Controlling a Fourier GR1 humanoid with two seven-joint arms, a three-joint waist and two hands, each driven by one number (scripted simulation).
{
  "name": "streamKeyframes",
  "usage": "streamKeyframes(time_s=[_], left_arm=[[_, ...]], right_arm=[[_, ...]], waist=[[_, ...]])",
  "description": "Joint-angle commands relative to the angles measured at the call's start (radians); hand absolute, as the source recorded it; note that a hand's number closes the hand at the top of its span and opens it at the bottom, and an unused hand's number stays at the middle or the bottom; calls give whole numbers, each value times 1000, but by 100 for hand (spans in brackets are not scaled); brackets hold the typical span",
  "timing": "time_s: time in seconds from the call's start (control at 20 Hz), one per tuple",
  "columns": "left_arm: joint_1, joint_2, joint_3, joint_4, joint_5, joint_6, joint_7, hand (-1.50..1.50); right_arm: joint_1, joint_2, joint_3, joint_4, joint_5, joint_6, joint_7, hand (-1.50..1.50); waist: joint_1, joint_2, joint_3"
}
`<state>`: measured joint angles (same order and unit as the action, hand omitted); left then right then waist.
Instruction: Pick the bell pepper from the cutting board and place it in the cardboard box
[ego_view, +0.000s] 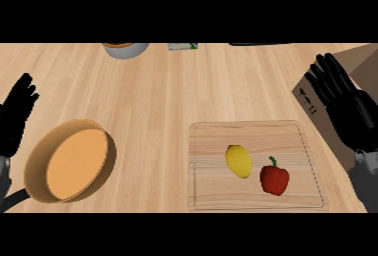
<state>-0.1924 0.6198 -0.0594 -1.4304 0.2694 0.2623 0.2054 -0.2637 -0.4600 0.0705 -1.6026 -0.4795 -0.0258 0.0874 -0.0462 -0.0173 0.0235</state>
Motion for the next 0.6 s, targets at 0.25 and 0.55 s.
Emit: streamKeyframes(time_s=[0.25,0.55], left_arm=[[-30,3,-108,-129,-85,-106,-181,0],[21,-62,-184,-160,-101,-143,-251,0]], right_arm=[[56,-271,-237,-226,233,-223,32,-150],[440,-354,-197,-409,487,-274,78,-150]], waist=[[-99,-21,-35],[-52,-1,-26]])
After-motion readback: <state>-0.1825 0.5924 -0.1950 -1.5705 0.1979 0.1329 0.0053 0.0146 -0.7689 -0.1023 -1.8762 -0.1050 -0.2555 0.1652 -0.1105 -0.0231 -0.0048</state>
